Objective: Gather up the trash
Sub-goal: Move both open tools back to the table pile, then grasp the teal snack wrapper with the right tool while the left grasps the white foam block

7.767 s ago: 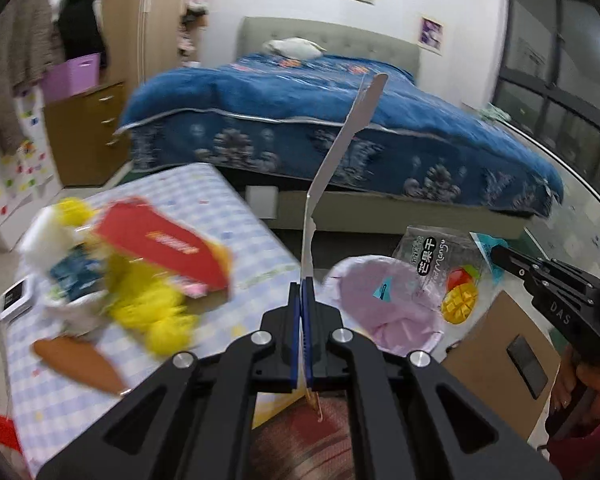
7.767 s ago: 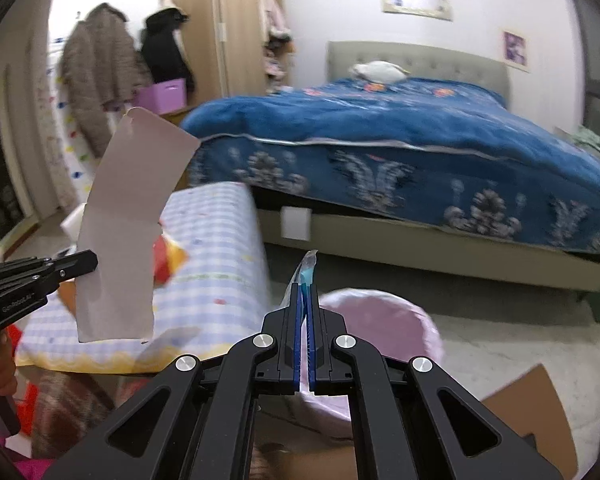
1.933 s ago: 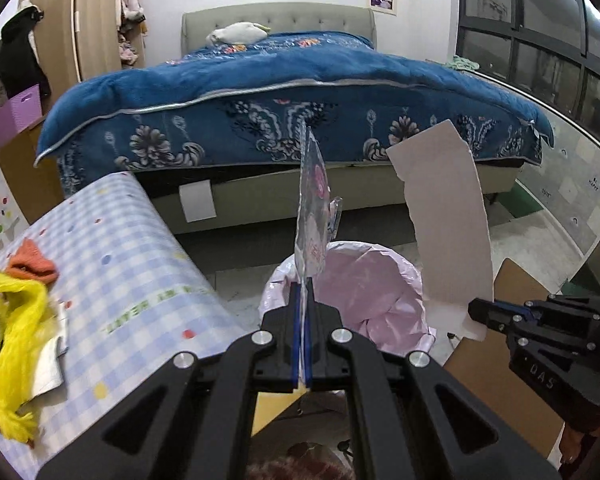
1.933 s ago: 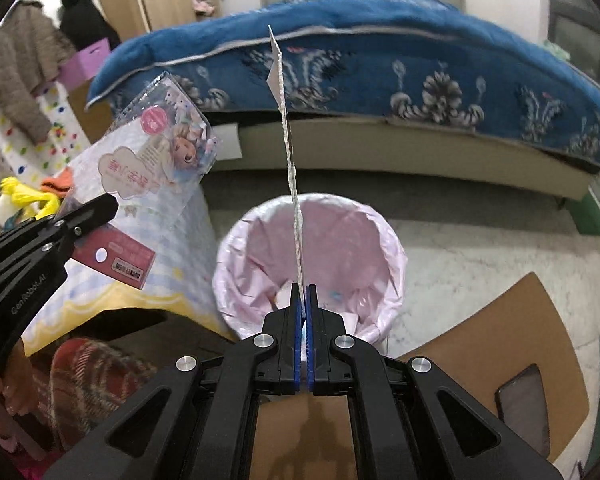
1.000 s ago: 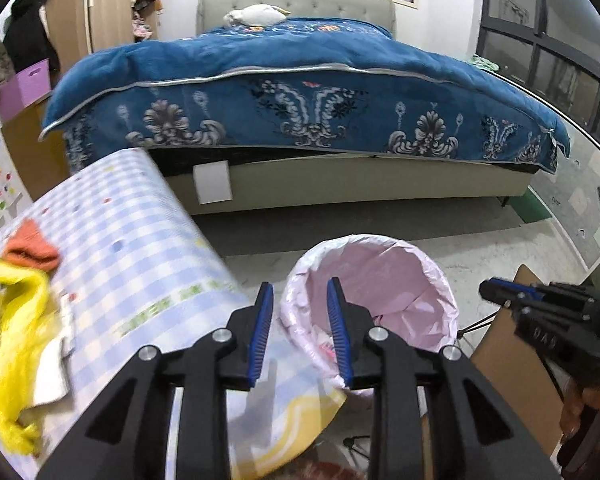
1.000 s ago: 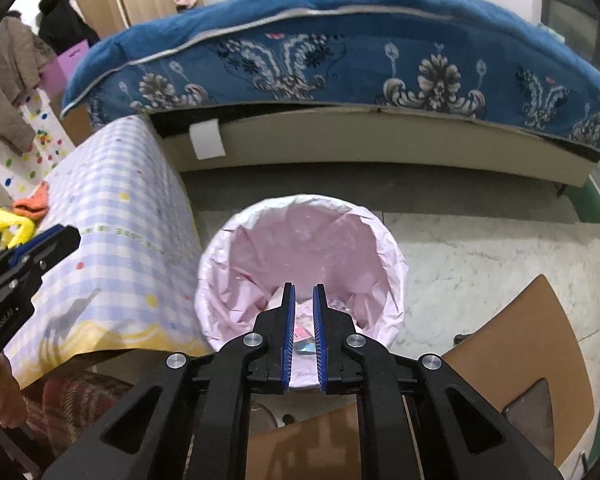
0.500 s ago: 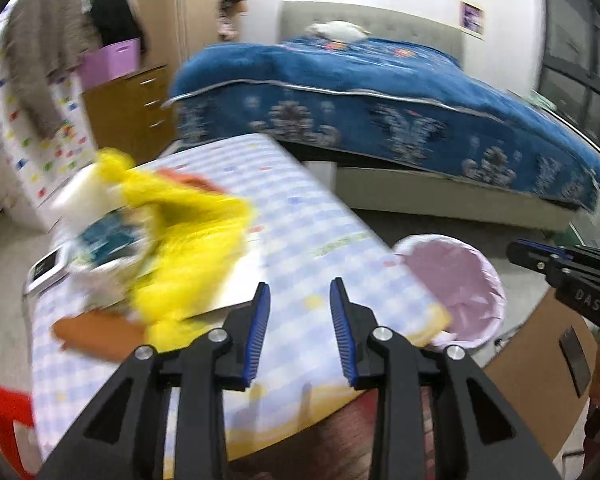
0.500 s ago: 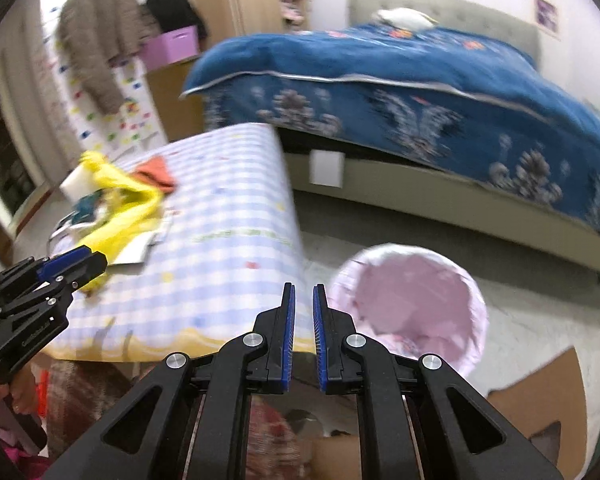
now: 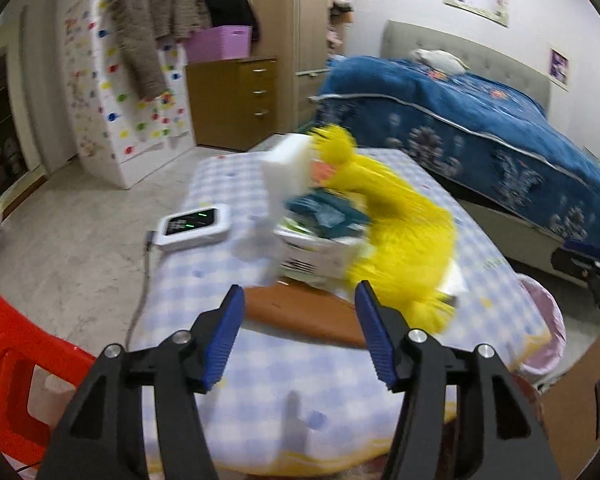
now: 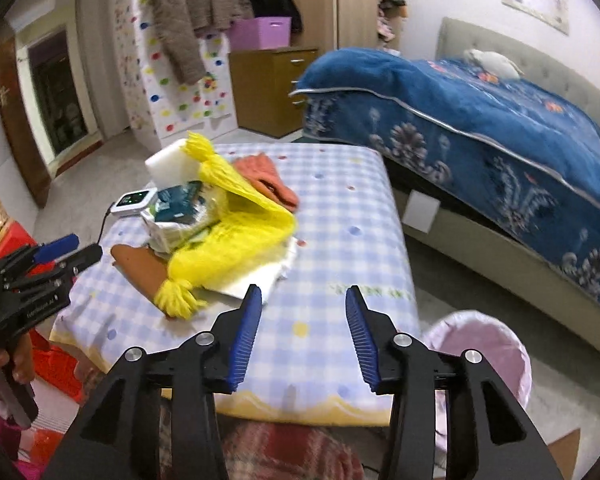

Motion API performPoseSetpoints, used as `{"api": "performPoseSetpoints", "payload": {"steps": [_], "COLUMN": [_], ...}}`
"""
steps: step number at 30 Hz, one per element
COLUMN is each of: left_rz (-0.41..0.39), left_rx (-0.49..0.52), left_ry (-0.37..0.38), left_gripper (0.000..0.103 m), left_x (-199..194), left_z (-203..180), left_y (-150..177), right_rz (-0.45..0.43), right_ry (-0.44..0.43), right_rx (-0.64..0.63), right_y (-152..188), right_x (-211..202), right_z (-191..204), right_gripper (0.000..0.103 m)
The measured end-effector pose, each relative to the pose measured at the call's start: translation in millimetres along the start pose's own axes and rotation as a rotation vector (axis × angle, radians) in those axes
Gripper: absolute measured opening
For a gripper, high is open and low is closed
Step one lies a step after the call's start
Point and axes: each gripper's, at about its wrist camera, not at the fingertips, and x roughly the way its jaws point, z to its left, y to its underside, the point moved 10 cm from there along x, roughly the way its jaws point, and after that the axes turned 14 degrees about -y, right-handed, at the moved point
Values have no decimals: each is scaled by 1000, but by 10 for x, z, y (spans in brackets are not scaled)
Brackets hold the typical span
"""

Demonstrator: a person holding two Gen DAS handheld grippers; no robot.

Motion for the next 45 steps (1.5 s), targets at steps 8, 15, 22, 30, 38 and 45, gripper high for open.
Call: {"api": "performPoseSetpoints", "payload": {"steps": [8, 15, 22, 30, 38, 45], "left_rz": [-5, 16, 46, 64, 57, 30], "left_rx": [-59, -55, -64, -64, -75, -43], "left_ry": [-57, -98, -109, -83, -65, -40], "left_gripper": [61, 64, 64, 64, 65, 72], "left_x": [244, 450, 650, 677, 561, 519], "left_z": [323, 556, 731, 717, 657, 478], "left_y": [-256, -286, -263, -189, -219, -340], "right_rz": [16, 52, 110, 186, 172, 84], "right_ry": [-84, -186, -262, -214, -204, -255], "right_rx": [-62, -104, -113, -136, -146, -139], "right_y": [-329, -580, -724, -721, -727, -749], "right_x": [406, 898, 1432, 1814, 1650, 1032], "right_z": [372, 745, 1073, 1133, 1052, 1091], "right_gripper": [45, 45, 45, 52, 35, 33]}}
